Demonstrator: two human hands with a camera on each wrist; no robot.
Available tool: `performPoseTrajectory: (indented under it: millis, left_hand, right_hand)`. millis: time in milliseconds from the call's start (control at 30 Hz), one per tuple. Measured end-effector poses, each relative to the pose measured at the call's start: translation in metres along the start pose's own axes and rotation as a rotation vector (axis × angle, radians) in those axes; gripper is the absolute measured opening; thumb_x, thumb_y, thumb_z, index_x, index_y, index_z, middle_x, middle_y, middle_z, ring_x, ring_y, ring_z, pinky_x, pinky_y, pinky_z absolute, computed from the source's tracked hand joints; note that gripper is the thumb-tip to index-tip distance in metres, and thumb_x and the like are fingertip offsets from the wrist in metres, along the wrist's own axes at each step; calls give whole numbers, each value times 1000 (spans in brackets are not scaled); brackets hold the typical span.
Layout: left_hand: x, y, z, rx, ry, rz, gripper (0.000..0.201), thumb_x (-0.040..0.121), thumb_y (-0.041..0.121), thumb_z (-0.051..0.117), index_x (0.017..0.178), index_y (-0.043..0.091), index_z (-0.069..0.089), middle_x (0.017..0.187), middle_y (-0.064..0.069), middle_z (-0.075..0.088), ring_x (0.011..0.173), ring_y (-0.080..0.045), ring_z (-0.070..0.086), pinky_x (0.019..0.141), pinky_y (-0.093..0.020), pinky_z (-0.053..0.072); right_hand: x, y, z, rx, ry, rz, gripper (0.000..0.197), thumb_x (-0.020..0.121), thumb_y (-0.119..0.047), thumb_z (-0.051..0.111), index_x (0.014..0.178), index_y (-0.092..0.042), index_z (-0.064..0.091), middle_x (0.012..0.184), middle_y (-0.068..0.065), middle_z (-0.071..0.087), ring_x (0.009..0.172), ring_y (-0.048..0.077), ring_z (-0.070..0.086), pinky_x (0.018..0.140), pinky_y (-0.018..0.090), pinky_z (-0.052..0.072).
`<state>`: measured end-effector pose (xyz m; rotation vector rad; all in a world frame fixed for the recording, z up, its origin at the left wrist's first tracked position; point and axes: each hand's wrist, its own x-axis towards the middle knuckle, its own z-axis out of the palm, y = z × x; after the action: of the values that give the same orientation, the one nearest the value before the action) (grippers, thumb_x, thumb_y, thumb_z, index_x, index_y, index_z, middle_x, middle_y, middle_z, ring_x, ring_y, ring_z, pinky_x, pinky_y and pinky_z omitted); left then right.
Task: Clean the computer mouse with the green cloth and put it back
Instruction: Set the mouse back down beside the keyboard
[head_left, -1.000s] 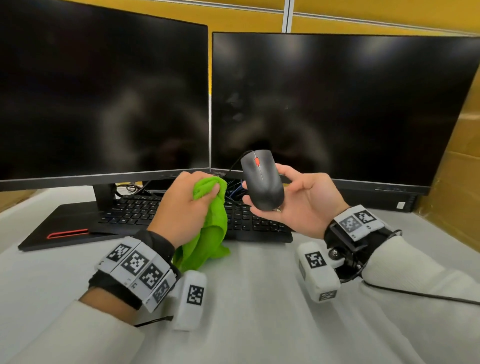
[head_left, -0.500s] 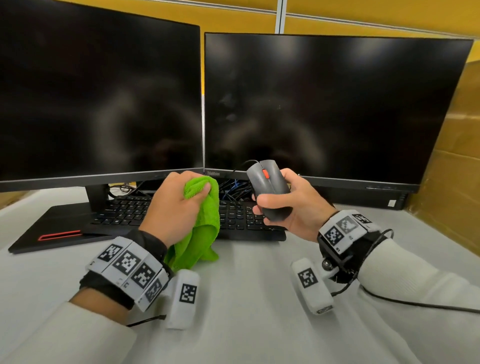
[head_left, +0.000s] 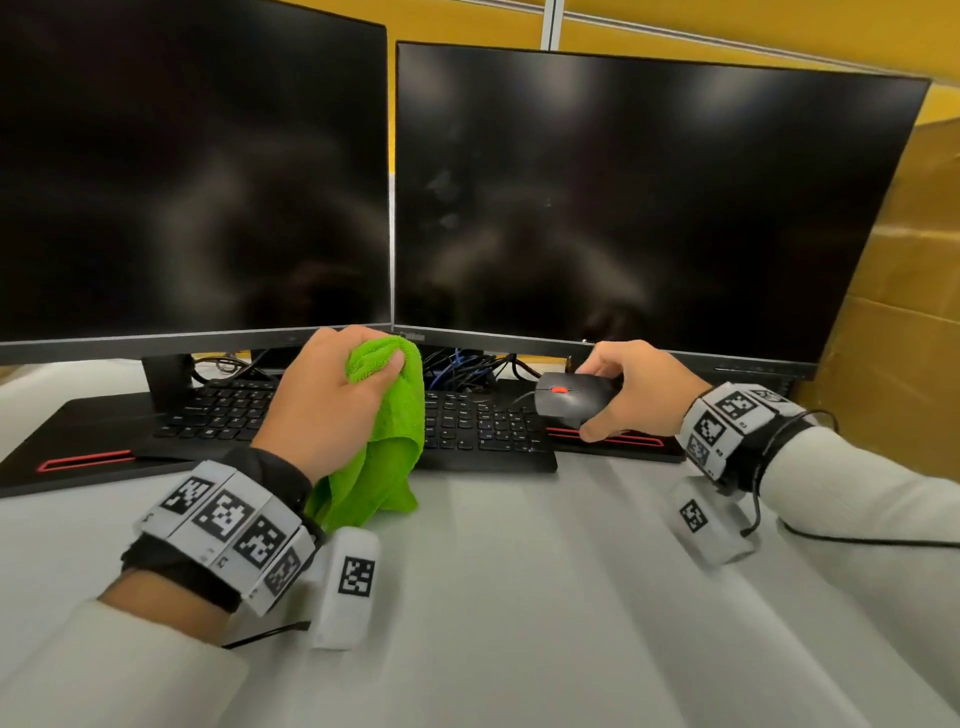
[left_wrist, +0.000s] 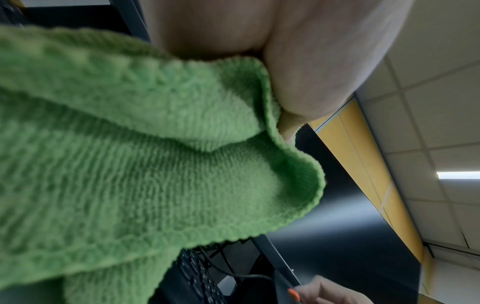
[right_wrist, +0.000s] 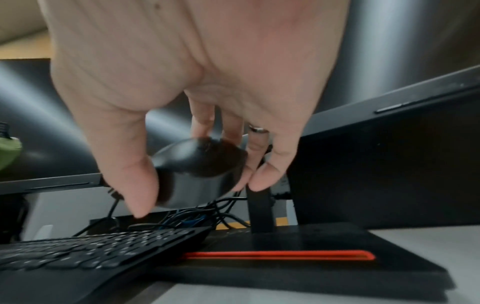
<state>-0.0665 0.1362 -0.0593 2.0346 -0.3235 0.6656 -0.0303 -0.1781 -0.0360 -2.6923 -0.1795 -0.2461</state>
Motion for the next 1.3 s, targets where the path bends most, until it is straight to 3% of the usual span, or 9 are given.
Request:
performPoseTrajectory:
  millis: [167, 300, 467, 633, 733, 833, 1000, 1100, 1300]
  left_hand:
    - [-1, 2, 0, 1, -1, -16, 8, 102, 29, 64, 105, 28, 71, 113, -4, 63, 103, -19, 61, 95, -35, 43]
    - [-1, 2, 1, 8, -8, -27, 12, 102, 29, 64, 109, 25, 73, 114, -6, 62, 104, -21, 61, 97, -38, 47]
    - [-2, 1, 1, -2, -23, -43, 10, 102, 31, 64, 107, 27, 71, 115, -4, 61, 104, -20, 62, 95, -37, 46]
    - [-1, 0, 2, 16, -26, -42, 11, 102, 31, 64, 109, 28, 72, 115, -3, 61, 104, -19, 62, 93, -35, 45]
    - [-1, -1, 2, 25, -26, -46, 14, 102, 31, 64, 111, 26, 72, 116, -4, 61, 103, -19, 62, 92, -33, 43]
    - [-1, -1, 2, 22, -28, -45, 15, 102, 31, 64, 112, 25, 72, 116, -5, 62, 103, -18, 62, 92, -32, 42]
    - [-2, 1, 2, 29, -41, -41, 13, 102, 31, 63, 111, 26, 71, 116, -5, 61, 102, -19, 61, 91, -32, 41]
    - [-1, 1, 1, 21, -38, -38, 13, 102, 31, 63, 111, 27, 71, 115, -5, 61, 99, -14, 60, 91, -32, 41]
    - [-2, 1, 2, 27, -39, -33, 12, 102, 31, 63, 111, 27, 71, 115, -4, 60, 96, -3, 57, 90, -31, 40]
  right_hand:
    - [12, 1, 4, -246, -68, 219, 73, 58, -49, 94, 121, -22, 69, 103, -2, 70, 90, 17, 66, 73, 30, 57]
    - [20, -2, 11, -263, -3, 369, 74, 60, -62, 89, 109, -17, 55, 94, 2, 64, 91, 24, 66, 81, 37, 60]
    - [30, -6, 18, -280, 67, 416, 79, 65, -72, 82, 117, -17, 58, 102, 4, 63, 91, 24, 65, 86, 40, 61]
    - [36, -5, 26, -249, 25, 454, 95, 66, -76, 78, 131, -12, 54, 116, 8, 63, 96, 25, 65, 88, 40, 61]
    - [36, -7, 27, -222, -11, 466, 98, 64, -79, 78, 129, -10, 54, 112, 9, 64, 99, 28, 72, 88, 43, 63]
    - [34, -9, 22, -156, -56, 472, 91, 67, -73, 80, 127, -9, 56, 116, 10, 68, 106, 32, 71, 91, 45, 62]
    - [32, -16, 11, -48, -175, 508, 62, 74, -29, 90, 122, -8, 57, 101, 15, 68, 92, 36, 74, 81, 48, 65]
    - [33, -19, 14, -53, -125, 502, 58, 74, -29, 92, 113, -11, 54, 100, 14, 68, 88, 33, 75, 76, 45, 66]
    - [34, -16, 18, -119, -85, 482, 72, 77, -40, 87, 131, -7, 52, 113, 14, 68, 102, 32, 72, 91, 45, 62]
